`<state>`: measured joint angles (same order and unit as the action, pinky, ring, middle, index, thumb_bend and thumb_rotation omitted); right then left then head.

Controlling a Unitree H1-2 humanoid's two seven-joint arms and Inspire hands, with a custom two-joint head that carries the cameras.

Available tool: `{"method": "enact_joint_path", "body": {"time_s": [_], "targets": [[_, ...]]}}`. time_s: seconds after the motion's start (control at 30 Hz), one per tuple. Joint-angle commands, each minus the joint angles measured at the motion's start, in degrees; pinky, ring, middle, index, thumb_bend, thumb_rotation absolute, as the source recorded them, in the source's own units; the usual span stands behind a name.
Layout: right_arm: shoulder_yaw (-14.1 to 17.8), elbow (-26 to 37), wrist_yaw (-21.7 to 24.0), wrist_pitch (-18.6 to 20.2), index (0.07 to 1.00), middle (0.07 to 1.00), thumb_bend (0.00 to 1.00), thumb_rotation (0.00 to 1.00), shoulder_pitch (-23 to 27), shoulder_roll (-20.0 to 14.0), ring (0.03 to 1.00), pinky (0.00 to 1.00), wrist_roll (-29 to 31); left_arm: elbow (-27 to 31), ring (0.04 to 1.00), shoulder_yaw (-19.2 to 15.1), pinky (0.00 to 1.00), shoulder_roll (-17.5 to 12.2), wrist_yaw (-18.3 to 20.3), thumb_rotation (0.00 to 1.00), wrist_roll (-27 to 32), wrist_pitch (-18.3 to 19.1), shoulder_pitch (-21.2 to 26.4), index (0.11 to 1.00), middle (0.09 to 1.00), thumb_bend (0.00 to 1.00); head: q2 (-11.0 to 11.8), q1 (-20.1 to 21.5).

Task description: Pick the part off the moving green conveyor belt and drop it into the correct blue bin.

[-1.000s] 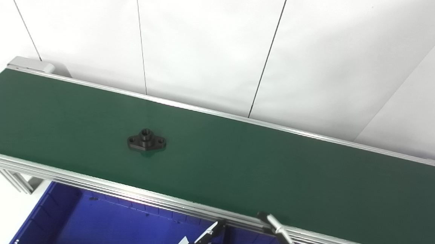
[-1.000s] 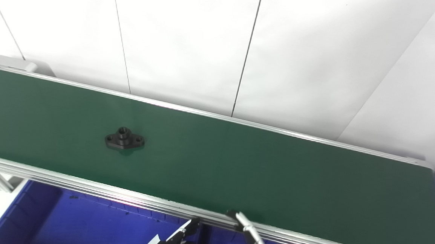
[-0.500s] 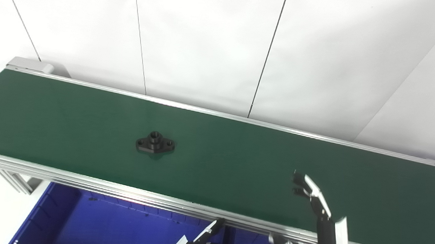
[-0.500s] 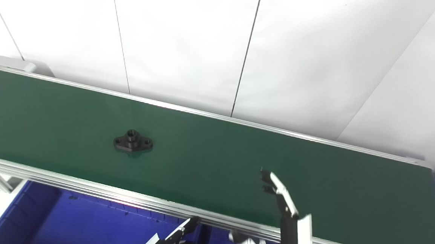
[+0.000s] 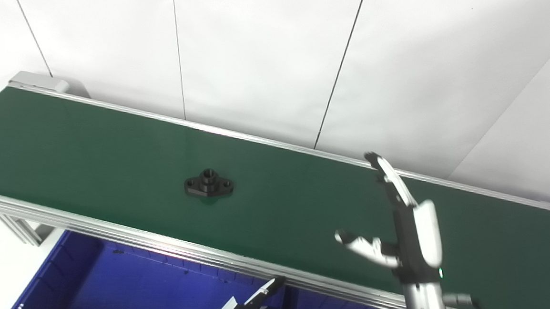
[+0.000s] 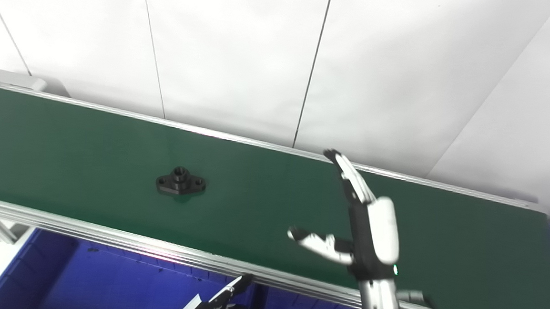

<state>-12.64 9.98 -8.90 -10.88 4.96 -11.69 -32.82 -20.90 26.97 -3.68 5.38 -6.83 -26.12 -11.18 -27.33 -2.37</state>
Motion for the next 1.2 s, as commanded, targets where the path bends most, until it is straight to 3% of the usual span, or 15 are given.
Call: {"method": "enact_joint_path", "body": {"time_s": [0.0,0.2,0.4,0.73,1.17], "targets": [[0.3,0.71,2.24,2.8,0.879,0.898,0.81,0.78,3.7,0.95,0.857,0.74,-1.42,0.05,0.983,0.75,0.9,0.88,-0.3,0.87,-0.51,-0.8,1.13,0.994,0.98,0.95,-0.06,-0.01],[-1.13,-2.96,5.64,8.45,0.862,0.886,0.85,0.74,10.86,2.96,0.804,0.64,-7.51,-0.41,0.989,0.86,0.91,1.12,-0.09,0.87,-0.22,-0.8,1.36,0.994,0.989,0.95,0.17,0.05],[-4.0,-8.13,9.22,13.04,0.866,0.878,0.9,0.72,16.78,3.55,0.806,0.65,-14.6,-0.7,0.987,0.92,0.9,1.35,-0.16,0.88,-0.76,-0.8,1.59,0.994,0.991,0.96,0.18,-0.12],[-9.34,-18.53,10.96,14.97,0.869,0.885,0.92,0.67,24.29,3.33,0.818,0.65,-22.62,-0.79,0.99,1.27,0.9,1.82,-1.18,0.89,-1.76,-0.79,2.07,0.993,0.99,0.97,0.41,-0.15],[-13.91,-29.67,9.4,16.8,0.86,0.849,0.96,0.68,28.44,5.42,0.777,0.62,-25.82,-0.18,0.978,1.91,0.87,1.93,-2.05,0.88,-2.01,-0.8,1.96,0.997,0.987,0.96,0.06,-1.02]]}}
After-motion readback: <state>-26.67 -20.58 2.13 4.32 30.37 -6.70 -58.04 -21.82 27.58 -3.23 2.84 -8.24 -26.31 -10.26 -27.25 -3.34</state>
